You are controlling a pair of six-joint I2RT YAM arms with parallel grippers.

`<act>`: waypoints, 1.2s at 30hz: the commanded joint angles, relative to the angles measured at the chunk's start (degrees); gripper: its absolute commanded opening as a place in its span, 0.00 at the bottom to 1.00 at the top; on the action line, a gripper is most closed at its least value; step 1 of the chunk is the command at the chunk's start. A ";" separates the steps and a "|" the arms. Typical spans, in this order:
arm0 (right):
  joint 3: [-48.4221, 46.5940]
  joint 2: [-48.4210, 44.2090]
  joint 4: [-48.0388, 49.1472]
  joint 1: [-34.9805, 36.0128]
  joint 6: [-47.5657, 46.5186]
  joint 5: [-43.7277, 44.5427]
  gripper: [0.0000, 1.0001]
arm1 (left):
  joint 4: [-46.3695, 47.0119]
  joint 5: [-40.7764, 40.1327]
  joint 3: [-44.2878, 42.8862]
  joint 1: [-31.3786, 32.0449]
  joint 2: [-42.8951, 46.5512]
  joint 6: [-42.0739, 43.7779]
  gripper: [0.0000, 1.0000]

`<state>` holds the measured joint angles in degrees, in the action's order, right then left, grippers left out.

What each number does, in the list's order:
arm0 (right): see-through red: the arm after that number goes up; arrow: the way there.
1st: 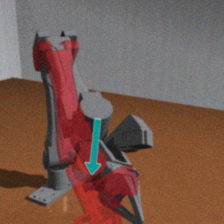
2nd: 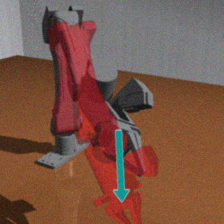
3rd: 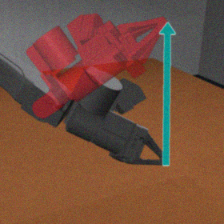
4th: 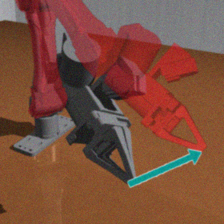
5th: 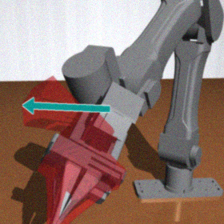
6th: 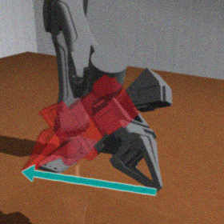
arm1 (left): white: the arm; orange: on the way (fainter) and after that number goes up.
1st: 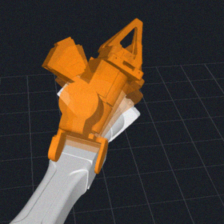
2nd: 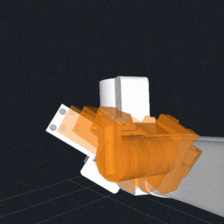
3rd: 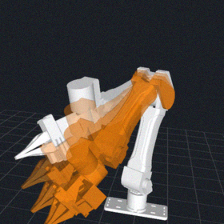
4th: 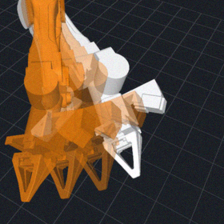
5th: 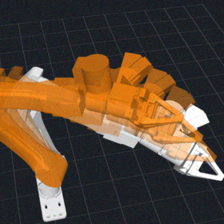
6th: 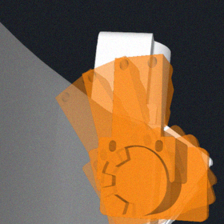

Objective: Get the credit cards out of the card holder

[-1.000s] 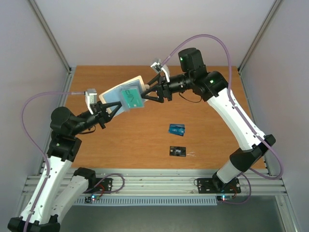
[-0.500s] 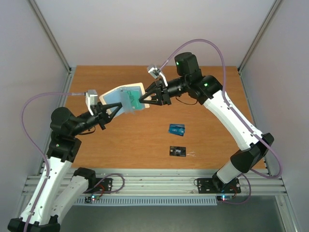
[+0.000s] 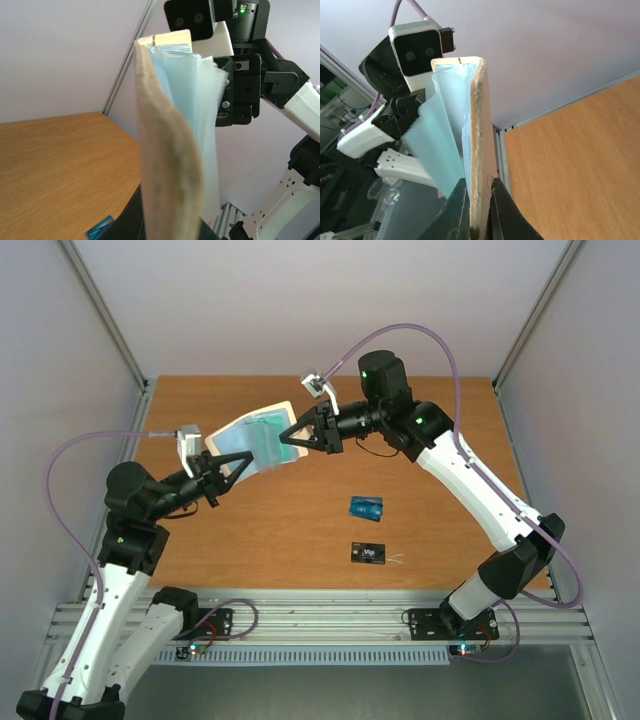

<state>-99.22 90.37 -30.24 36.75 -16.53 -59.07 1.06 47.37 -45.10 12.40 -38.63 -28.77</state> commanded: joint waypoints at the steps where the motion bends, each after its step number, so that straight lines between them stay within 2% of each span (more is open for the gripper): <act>1: -0.79 -1.47 0.39 0.69 -0.32 3.16 0.01 | 3.29 -0.77 0.44 0.03 0.34 -0.70 0.00; 3: -2.57 -1.80 -3.28 0.26 -1.64 9.84 0.01 | -0.25 -6.22 0.26 -0.04 0.42 -0.41 0.03; 4: -4.06 -1.55 -6.77 -0.08 -2.66 15.34 0.01 | -4.67 -10.99 0.06 -0.08 0.54 0.10 0.16; 5: -5.94 -1.14 -10.89 -0.22 -3.29 22.24 0.01 | -8.55 -17.33 -0.13 -0.29 0.45 0.89 0.36; 6: -7.90 -0.59 -15.08 -0.30 -3.83 31.09 0.01 | -12.29 -23.49 -0.30 -0.67 0.22 2.00 0.46; 7: -9.97 0.34 -19.63 -0.25 -4.07 39.26 0.01 | -15.83 -29.73 -0.45 -0.94 -0.03 2.94 0.50; 9: -14.20 3.32 -28.61 -0.06 -3.99 59.20 0.01 | -19.99 -36.03 -0.36 -1.31 -0.16 6.17 0.53; 11: -18.43 6.81 -36.92 0.60 -4.20 76.56 0.01 | -20.40 -34.07 -0.31 -1.37 0.45 10.51 0.54; 13: -21.05 9.87 -41.59 2.37 -6.65 87.19 0.01 | -19.02 -30.72 0.01 -1.34 0.78 10.62 0.54; 15: -22.53 12.35 -43.56 5.50 -9.75 93.26 0.01 | -16.07 -26.59 0.73 -1.38 0.66 8.84 0.50; 16: -23.50 13.41 -44.12 6.25 -10.31 92.17 0.01 | -14.55 -24.27 1.08 -1.39 0.51 8.04 0.47; 17: -24.71 13.88 -44.19 6.45 -10.21 87.53 0.01 | -12.75 -21.77 1.49 -1.35 0.27 6.64 0.43; 19: -24.13 13.03 -40.86 6.48 -9.17 75.31 0.01 | -8.56 -15.89 2.08 -1.41 -0.02 4.63 0.35; 20: -23.16 12.17 -38.27 6.47 -8.97 66.50 0.01 | -5.93 -12.67 2.51 -1.34 -0.21 2.72 0.33; 21: -22.17 11.41 -35.82 6.49 -8.57 62.46 0.01 | -3.45 -9.80 2.94 -1.25 -0.38 1.47 0.31; 23: -21.22 10.71 -32.08 6.34 -7.79 48.51 0.01 | 1.42 -5.56 3.48 -1.12 -0.56 -1.12 0.28; 26: -20.55 10.30 -28.05 6.40 -6.98 35.29 0.01 | 2.97 -3.31 3.53 -1.07 -0.76 -2.11 0.25; 30: -15.16 6.77 -19.15 6.30 -5.85 22.69 0.01 | 4.00 -2.63 4.08 -1.07 -0.44 -2.50 0.27; 32: -12.58 5.35 -15.30 6.31 -5.48 18.67 0.01 | 2.72 -4.14 4.10 -1.07 -0.30 -2.45 0.30; 36: -8.88 3.42 -9.75 6.28 -4.64 11.72 0.01 | 2.71 -4.18 4.20 -1.07 -0.17 -2.14 0.29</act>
<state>-110.43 96.64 -49.82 43.03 -22.76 -34.65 0.40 42.09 -41.58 11.27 -39.38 -30.46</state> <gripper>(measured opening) 0.067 0.294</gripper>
